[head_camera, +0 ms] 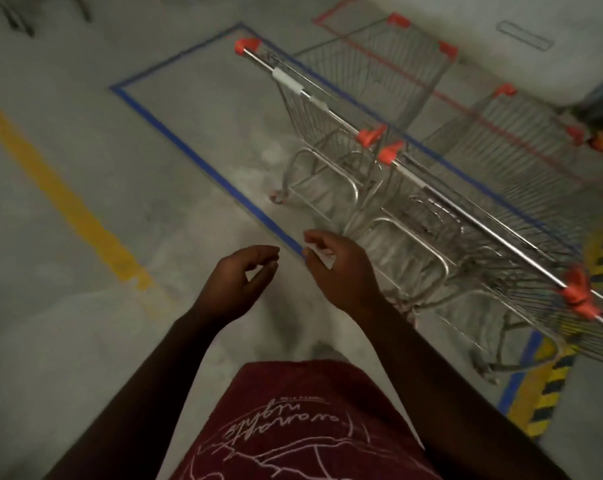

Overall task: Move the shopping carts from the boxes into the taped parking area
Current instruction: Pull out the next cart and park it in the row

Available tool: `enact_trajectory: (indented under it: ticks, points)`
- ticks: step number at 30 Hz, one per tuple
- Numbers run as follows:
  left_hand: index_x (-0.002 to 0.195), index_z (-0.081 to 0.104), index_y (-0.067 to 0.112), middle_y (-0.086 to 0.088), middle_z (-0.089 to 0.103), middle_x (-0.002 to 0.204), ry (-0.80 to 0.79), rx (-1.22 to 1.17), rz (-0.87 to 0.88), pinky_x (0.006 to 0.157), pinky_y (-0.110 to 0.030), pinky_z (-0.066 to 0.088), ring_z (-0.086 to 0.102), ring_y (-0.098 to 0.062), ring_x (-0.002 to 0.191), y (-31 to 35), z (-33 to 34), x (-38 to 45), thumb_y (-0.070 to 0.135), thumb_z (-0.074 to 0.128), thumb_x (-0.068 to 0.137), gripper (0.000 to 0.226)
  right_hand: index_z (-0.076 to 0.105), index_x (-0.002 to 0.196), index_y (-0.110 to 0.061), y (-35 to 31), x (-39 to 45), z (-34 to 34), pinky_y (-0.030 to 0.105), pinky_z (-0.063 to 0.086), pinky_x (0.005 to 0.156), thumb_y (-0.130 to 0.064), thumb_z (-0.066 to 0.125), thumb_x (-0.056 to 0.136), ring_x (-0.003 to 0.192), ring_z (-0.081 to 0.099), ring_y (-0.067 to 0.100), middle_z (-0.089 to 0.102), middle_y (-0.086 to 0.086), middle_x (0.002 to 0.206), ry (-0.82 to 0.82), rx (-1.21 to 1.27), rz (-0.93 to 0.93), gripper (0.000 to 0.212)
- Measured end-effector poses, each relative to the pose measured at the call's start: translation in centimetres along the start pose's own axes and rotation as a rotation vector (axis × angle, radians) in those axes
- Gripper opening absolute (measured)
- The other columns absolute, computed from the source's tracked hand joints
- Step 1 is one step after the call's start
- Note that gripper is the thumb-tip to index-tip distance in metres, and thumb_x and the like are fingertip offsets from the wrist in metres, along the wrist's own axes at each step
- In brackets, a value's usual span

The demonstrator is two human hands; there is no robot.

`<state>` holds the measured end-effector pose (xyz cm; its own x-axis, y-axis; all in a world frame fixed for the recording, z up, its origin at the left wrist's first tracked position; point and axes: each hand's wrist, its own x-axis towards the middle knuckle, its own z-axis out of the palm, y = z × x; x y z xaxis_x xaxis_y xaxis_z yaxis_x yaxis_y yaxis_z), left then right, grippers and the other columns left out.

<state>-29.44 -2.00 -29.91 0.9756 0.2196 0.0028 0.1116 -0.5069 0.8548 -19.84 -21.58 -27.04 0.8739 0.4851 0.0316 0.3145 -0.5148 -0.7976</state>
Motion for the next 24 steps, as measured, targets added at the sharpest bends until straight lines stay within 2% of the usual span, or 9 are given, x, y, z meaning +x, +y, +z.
enact_trajectory:
  ticks: [6,10,14,19,24]
  points:
    - [0.118,0.067,0.031,0.016,0.070,0.122,0.036,-0.051,-0.025,0.100,-0.038,0.055,0.068,-0.005,0.111,-4.5,-7.6,3.8,0.025,0.065,0.101,0.018,0.069,0.130,-0.025,-2.7,6.3,6.0,0.020,0.048,0.093,-0.034,0.067,0.099,0.111,0.060,0.001,0.069,-0.014,0.123,-0.051,0.005,0.049,0.032]
    - [0.124,0.070,0.019,0.019,0.066,0.128,0.042,-0.015,-0.037,0.103,-0.033,0.053,0.064,0.002,0.115,-8.2,-12.8,8.6,0.025,0.064,0.101,0.024,0.068,0.130,-0.027,-4.6,13.2,10.1,0.021,0.049,0.095,-0.034,0.067,0.099,0.111,0.060,0.002,0.069,-0.014,0.124,-0.057,0.004,0.040,0.033]
    - [0.115,0.072,0.016,0.014,0.068,0.129,0.082,-0.020,-0.063,0.103,-0.037,0.053,0.065,0.000,0.117,-13.2,-20.0,14.6,0.021,0.065,0.101,0.017,0.069,0.129,-0.027,-7.2,22.5,16.2,0.031,0.053,0.099,-0.033,0.066,0.098,0.112,0.062,0.004,0.069,-0.015,0.123,-0.060,0.036,0.009,0.031]
    - [0.121,0.071,0.024,0.012,0.071,0.123,0.130,-0.012,-0.142,0.100,-0.042,0.056,0.067,-0.002,0.113,-17.5,-30.5,22.0,0.033,0.062,0.098,0.027,0.073,0.123,-0.024,-13.6,34.9,23.7,0.041,0.056,0.096,-0.036,0.065,0.094,0.107,0.067,0.009,0.070,-0.017,0.115,-0.148,0.096,-0.063,0.032]
    - [0.124,0.069,0.019,0.009,0.075,0.114,0.216,-0.054,-0.186,0.100,-0.041,0.056,0.070,-0.004,0.109,-21.0,-39.8,28.6,0.022,0.066,0.101,0.024,0.073,0.123,-0.020,-20.7,46.1,29.7,0.036,0.056,0.096,-0.027,0.070,0.097,0.106,0.068,0.009,0.072,-0.014,0.115,-0.215,0.147,-0.172,0.027]
